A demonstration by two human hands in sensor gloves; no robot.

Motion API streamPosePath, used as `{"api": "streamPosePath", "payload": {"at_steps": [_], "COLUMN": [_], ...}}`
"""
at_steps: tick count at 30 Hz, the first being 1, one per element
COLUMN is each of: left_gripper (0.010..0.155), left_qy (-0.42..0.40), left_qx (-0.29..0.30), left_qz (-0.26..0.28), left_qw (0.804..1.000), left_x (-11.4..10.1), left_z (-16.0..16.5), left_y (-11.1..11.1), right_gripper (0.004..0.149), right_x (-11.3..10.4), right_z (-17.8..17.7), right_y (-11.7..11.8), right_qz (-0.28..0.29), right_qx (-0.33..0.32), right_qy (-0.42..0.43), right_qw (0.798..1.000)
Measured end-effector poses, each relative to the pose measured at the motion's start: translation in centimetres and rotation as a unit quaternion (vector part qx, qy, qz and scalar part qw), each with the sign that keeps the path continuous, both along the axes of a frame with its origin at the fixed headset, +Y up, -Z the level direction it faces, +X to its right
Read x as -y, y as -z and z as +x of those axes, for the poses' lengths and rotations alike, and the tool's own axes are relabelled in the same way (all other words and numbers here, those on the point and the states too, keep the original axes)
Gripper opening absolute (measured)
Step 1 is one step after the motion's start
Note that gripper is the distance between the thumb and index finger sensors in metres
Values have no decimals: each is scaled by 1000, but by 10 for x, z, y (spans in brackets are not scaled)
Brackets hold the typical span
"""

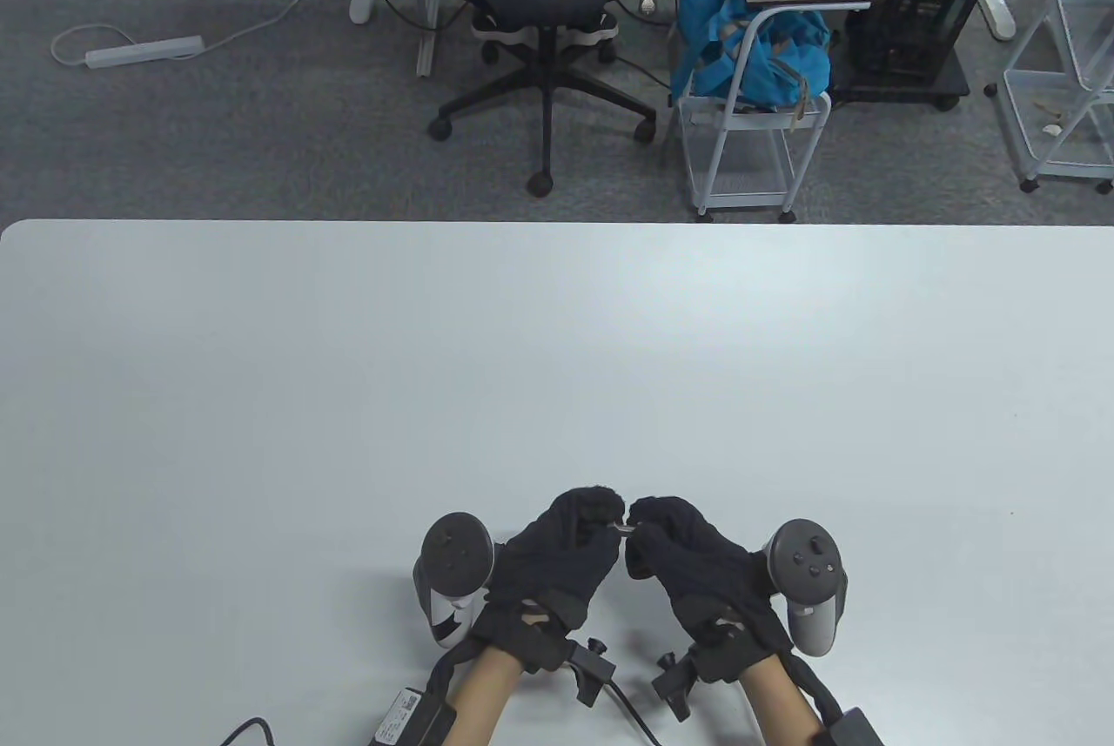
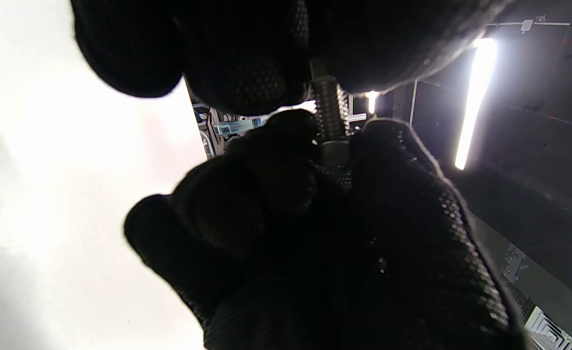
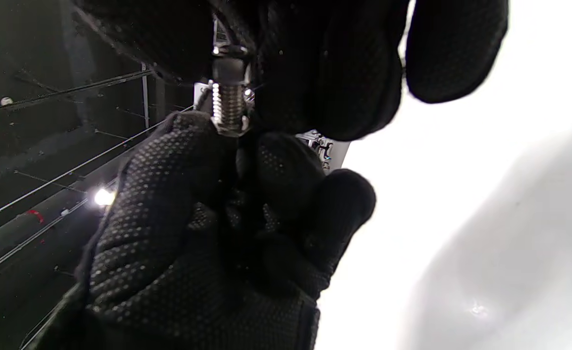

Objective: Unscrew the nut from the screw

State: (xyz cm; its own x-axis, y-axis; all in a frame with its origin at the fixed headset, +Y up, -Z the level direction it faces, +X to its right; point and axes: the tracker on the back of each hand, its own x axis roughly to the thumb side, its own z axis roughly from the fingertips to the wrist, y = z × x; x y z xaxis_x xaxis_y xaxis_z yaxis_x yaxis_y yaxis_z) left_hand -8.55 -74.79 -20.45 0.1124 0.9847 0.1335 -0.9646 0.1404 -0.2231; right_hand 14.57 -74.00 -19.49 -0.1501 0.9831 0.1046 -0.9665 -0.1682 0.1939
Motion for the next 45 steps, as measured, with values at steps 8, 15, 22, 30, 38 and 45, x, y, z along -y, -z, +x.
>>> {"api": "streamPosePath", "payload": {"at_steps": [8,15,22,30,38,45], "left_gripper": [48,48,48,48,48,48], "left_qy": [-4,-12,-7,-3,-9,-16], "left_qx": [2,-3,0,2,2,-4], "left_qz": [1,-6,1,-1,-5,-11], "left_qw": [1000,1000,1000,1000,1000,1000], "left_x": [-1,0,0,0,-1,1], "left_z": [1,0,1,1,1,-1], "left_y": [-1,0,-1,0,0,1], "right_gripper": [47,51,71,55,48,57], "right_x": [-4,-3,9,1,-5,-1], "right_z": [2,1,2,-2,0,-1], "right_y": [-2,-2,-2,-2,-4,-3], "right_qz": [40,25,-37,-2,50,25], "right_qx": [39,16,13,9,50,18], "right_qy": [4,4,8,-12,-11,-4], "right_qw": [998,1000,999,1000,997,1000]}}
